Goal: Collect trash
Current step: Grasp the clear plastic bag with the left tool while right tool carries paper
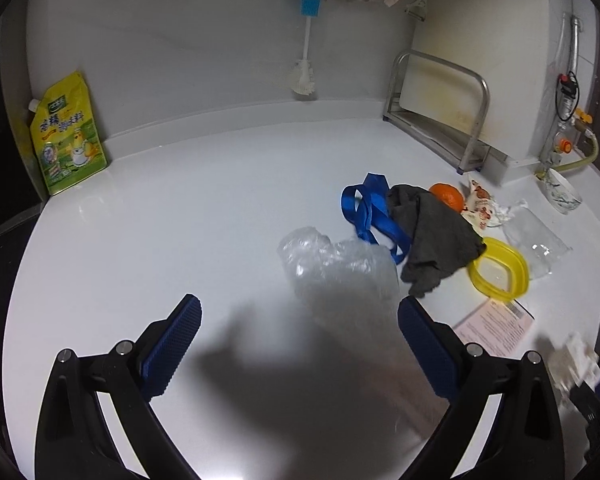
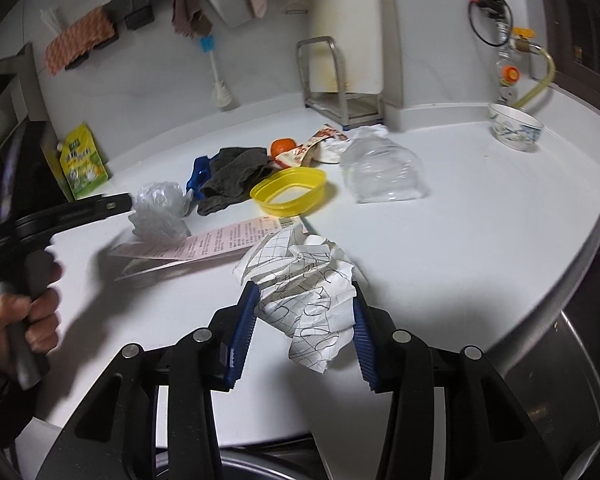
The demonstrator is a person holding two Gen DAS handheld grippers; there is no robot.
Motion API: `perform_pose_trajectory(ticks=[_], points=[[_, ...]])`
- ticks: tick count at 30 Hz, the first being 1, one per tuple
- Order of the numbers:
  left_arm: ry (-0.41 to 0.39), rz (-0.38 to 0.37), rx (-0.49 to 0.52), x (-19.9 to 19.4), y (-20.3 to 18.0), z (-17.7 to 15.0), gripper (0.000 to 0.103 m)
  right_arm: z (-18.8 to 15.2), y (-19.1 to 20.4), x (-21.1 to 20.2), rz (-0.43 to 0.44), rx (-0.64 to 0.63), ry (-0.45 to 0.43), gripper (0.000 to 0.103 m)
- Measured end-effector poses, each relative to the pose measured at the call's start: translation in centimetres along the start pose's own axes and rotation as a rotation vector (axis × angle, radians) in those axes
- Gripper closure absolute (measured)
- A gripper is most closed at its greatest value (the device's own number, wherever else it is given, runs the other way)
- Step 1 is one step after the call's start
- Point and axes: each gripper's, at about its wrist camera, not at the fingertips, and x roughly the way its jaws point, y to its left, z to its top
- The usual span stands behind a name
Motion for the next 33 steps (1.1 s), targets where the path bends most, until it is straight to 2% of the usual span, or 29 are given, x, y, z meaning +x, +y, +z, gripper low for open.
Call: perform_pose_trajectory(ticks=[6,8,10,12,15,18,24,33], points=[[0.077,0.011,0.043,3.5,-1.2,0.4,0.006,-0.5,-0.9,-1.0,-0.002,0.038,-0.016,0.060],[0.070,0.008,0.044,3.7,-1.2,0.2,0.008,-0.6,-1.1,-1.1,-0.002,0.047,-0.019,0.060],[0.055,0.005,0.050,3.4,-1.2,0.2,0.022,-0.8,-1.2,-1.1,-0.003,0.053,-0.021,0.060],[0.058,0.007,0.065,3.4,-1.3,0.1,0.050,-0.9,-1.1,-1.2,0.003,0.062,-0.021,0.060],[0.070,-0.001,0.071,3.6,-1.3,-0.1,0.067,-1.2,-0.9,-1.3,0.011,0.067,-0.025,0.060],[0.054,-0.008,0.069,2.9,-1.0,-0.4,0.077,-1.5,-0.6,-1.7,0.014,0.069,-0.029,0.060],[-0.036,0.008,0.093,-1.6,-0.1,-1.3,0.078,-2.7,0.0,-3.2,0.022,0.093,-0.040,0.060],[-0.119,-0.032,0.095,-10.8,0.3,-4.9,0.078,-5.8,1.7,-8.1,0.028,0.126,-0.084,0.060]])
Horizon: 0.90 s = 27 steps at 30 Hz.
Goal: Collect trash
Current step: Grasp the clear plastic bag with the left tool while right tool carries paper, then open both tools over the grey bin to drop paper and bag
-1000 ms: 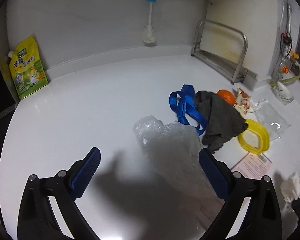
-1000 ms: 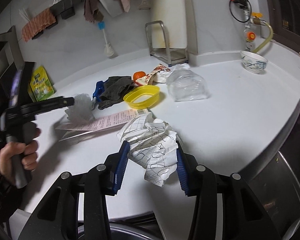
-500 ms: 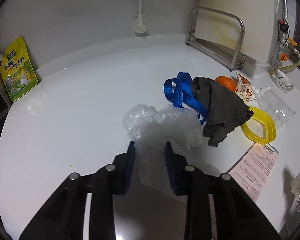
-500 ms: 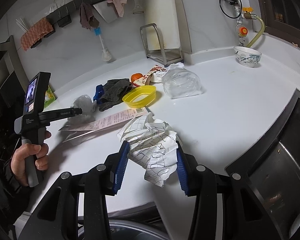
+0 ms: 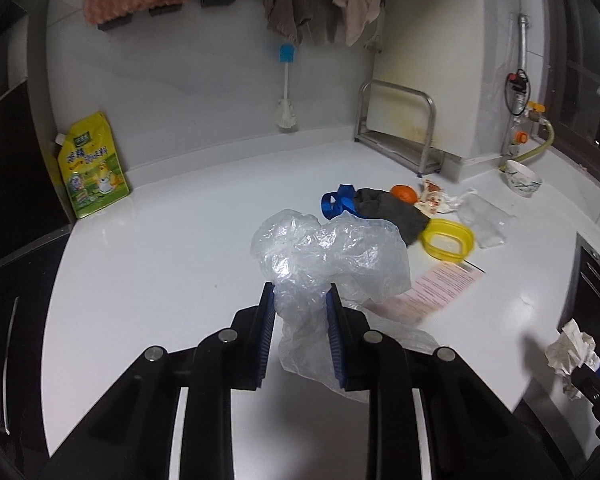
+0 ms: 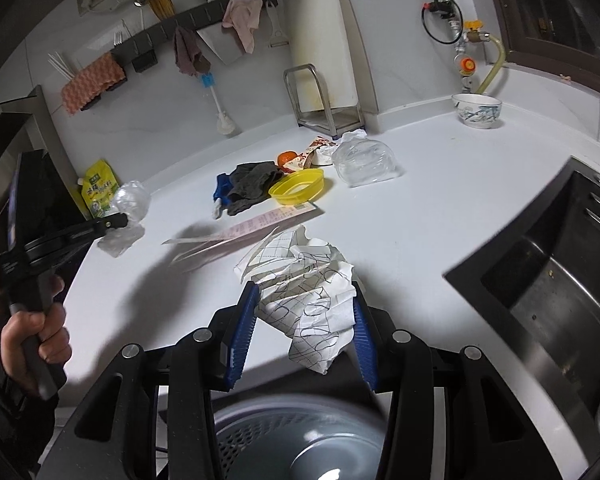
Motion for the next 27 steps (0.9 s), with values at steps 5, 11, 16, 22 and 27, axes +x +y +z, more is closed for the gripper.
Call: perform_pose_trajectory(ticks=[5,11,16,22,27], points=[[-0.008,-0.034,0.021,-4.3,-1.6,-3.3,0.078,-2.7,0.9,-3.4,-0.003,0.007,-0.011,0.060],[0.009,-0.106,0.068,-8.7,-4.0,-7.9,0.078,-6.9,1.1,-7.9,-0.008,0.030,-0.007,0.060],[0.051,-0.171,0.101,-10.9,-5.7,-11.8,0.078,-10.3,0.8,-9.8,-0.023,0.042,0.032,0.059],[0.120,-0.226,0.151,-10.9,-8.4,-15.8,0.078,-13.1,-0.1,-9.7,-0.035,0.072,0.096,0.059],[0.183,-0.248,0.191,-10.1,-10.3,-18.5,0.075,-14.7,-0.8,-8.8,-0.043,0.091,0.137,0.059]])
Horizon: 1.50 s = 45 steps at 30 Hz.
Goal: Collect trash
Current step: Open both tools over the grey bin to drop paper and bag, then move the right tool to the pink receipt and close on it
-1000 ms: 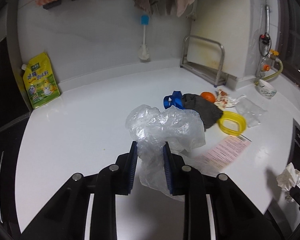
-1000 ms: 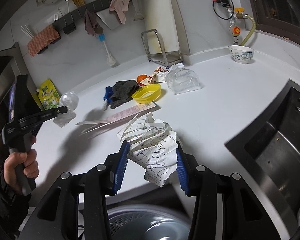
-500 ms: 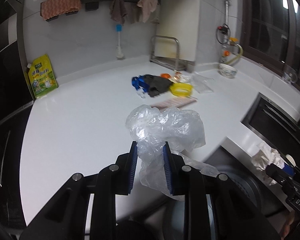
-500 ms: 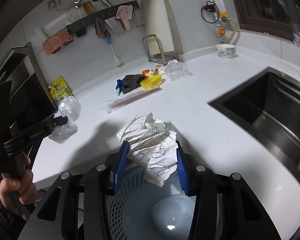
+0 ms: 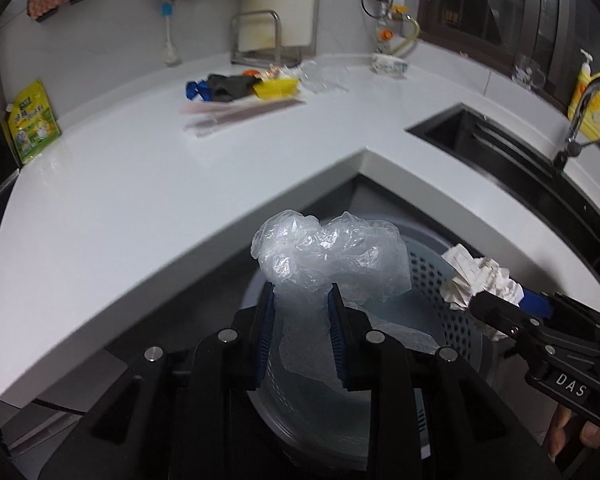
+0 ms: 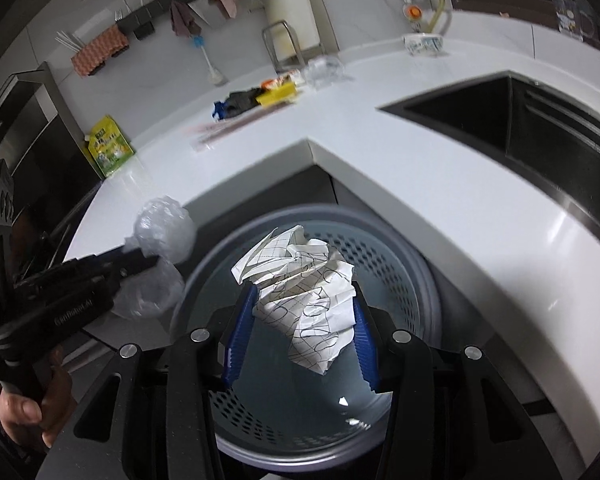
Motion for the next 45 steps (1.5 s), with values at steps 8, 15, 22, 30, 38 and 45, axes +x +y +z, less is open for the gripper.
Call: perform_pose_trajectory(ticks=[8,15,22,30,38,45], points=[[0.000,0.017,0.008,0.4,-0.4,-0.2,0.039,-0.4,-0.6,0.2,-0.001,0.013,0.003,0.051],[-0.017,0.032,-0.005,0.0,0.0,0.0,0.036,-0.3,-0.9,-0.2,0.008,0.026,-0.009,0.040],[-0.014,0.033,-0.017,0.1,0.2,-0.1,0.036,-0.1,-0.7,-0.4,0.005,0.016,-0.013,0.040],[-0.017,0.033,-0.055,-0.2,1.6,0.2,0.035,0.1,-0.2,-0.4,0.007,0.014,-0.018,0.040],[-0.076,0.063,-0.115,-1.2,4.6,2.0,0.031,2.4,1.4,0.1,0.008,-0.005,-0.032,0.040],[-0.124,0.111,-0.167,-1.5,8.2,4.4,0.028,6.3,3.2,2.1,0.037,0.002,-0.038,0.040]])
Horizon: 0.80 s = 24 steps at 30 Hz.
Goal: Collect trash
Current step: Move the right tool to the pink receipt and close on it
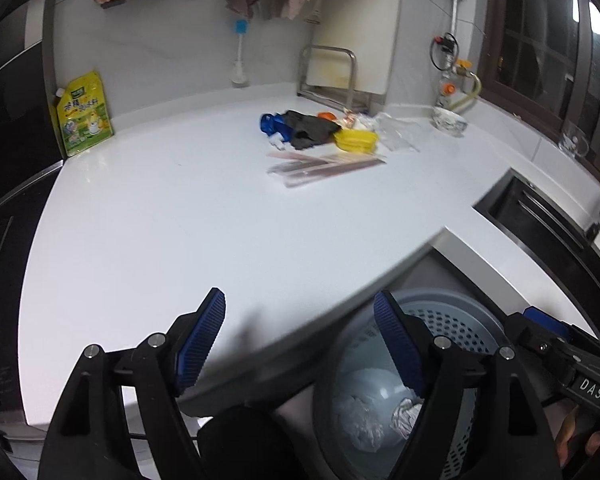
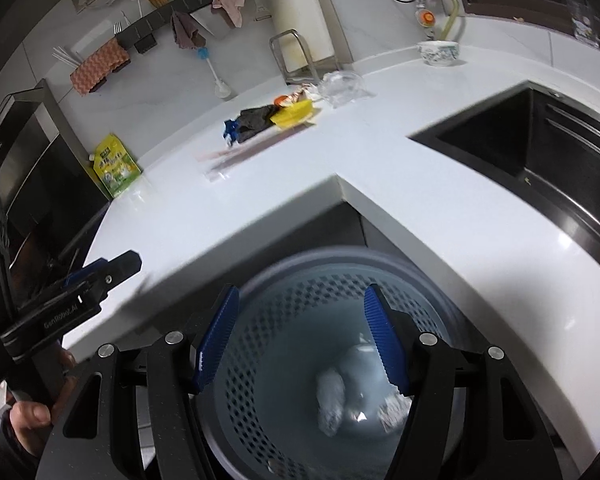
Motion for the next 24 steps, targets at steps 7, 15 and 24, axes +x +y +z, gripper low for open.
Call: perform_pose_trajectory(ticks=[7,15,24], points=[[-0.018,0.048,-0.044,1.3,3.3,2.1,0.028,3.5,2.9,3.5,-0.007,-0.062,-0.012,0.040],[-0.032,0.071,-0.077,2.9,6.0,3.5,0.028,8.4,7.1,8.2,-0.021,-0.236,-0.074,0.040],[-0.016,0.060,-0.094,4.5,7.0,4.1,0.028,12.1,11.9,14.4,-0.008,-0.398,-0.057,0.040]])
